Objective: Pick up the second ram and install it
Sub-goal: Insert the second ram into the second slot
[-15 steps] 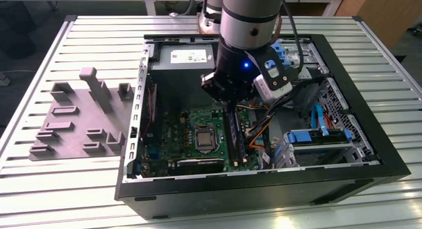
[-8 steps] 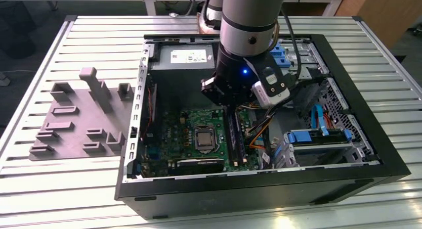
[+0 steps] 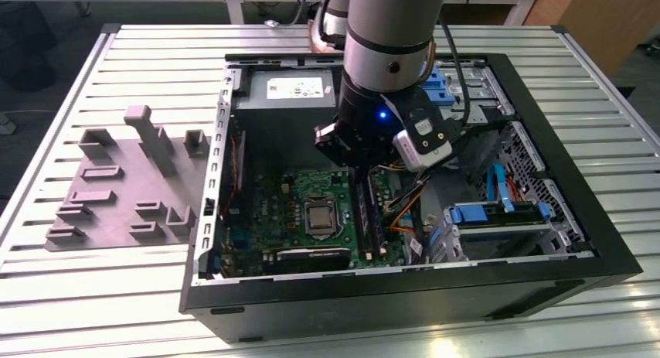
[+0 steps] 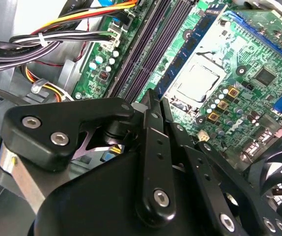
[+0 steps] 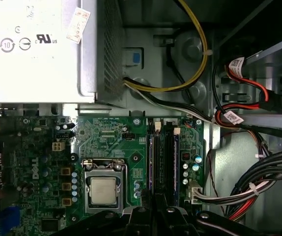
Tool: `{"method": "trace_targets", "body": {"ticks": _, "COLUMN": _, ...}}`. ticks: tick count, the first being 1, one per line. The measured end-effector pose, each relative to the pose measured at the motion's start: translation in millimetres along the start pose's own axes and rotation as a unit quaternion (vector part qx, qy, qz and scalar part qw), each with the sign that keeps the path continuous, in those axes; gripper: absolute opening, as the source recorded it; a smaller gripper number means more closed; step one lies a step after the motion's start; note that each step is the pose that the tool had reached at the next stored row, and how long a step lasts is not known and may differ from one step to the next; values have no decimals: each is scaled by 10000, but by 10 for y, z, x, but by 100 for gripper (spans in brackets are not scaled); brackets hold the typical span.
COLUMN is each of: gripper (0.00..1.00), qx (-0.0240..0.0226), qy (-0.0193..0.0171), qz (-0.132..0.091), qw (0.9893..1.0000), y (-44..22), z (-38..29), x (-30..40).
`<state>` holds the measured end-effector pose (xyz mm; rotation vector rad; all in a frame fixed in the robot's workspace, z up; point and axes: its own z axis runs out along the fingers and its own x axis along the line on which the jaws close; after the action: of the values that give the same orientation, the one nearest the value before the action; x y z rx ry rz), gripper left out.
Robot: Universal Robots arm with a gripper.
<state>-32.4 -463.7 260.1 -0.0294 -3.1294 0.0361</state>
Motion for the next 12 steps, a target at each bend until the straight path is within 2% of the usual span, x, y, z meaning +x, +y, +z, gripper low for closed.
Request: {"method": "trace_targets", "body": {"ticks": 12, "gripper": 14, "qx": 0, "qy": 0, "qz": 1, "qw": 10000, "y": 4, "z": 167, "x": -27}}
